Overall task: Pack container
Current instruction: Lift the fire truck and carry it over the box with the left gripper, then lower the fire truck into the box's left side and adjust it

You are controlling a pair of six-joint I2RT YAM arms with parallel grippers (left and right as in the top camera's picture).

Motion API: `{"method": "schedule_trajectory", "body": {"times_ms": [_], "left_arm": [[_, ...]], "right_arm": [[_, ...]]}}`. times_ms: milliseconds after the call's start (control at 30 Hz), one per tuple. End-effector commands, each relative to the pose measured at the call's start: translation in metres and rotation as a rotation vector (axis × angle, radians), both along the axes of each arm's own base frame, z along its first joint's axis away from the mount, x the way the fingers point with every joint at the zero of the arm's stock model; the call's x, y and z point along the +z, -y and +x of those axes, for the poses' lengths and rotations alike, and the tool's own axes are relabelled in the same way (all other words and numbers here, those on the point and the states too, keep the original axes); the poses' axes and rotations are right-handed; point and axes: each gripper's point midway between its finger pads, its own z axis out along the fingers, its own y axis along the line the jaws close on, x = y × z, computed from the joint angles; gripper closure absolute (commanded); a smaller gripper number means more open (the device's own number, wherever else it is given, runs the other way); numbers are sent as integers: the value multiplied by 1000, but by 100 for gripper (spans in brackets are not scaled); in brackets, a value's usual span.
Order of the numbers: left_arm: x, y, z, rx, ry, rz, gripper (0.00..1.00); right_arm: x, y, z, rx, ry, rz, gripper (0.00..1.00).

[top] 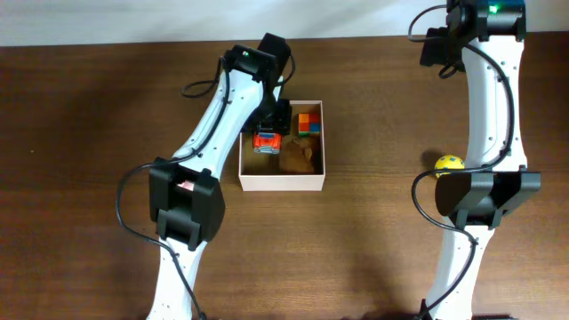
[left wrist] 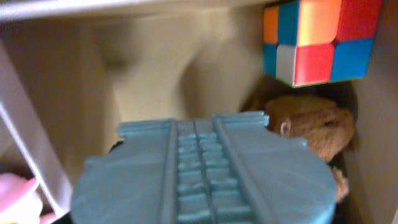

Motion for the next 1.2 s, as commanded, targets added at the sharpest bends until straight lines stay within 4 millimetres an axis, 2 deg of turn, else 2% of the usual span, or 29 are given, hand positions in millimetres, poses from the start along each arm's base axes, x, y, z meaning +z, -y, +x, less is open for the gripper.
{"method": "schedule_trajectory", "body": {"times_ms": [0,233,367,400,433,500,700,767,1000,1167], "left_arm": [[-4,-2,6,23,16,6,39],[-9,-16,12,34,42,81,38],[-10,-16,14,35,48,78,39],[-11,-16,14,35,49,78,37],[-12,-16,14,35,49,78,30],[-16,-16,14,35,46,80,29],[-28,-17,11,36,31,86,30],[-30,-17,12,36,32,86,34],[-28,-13,21,37,70,69,36],[-16,-11,26,38,96,57,36]], "right_arm": [[17,5,-2,-18,44,-6,1],[17,5,-2,-18,45,-6,1],[17,5,-2,-18,45,-6,1],[17,5,-2,-18,45,-6,1],[17,5,-2,-18,45,-6,1],[17,5,-2,-18,45,-6,1],[17,5,-2,-18,45,-6,1],[17,5,-2,-18,45,-6,1],[17,5,-2,-18,45,-6,1],[17,5,-2,-18,45,-6,1]]}}
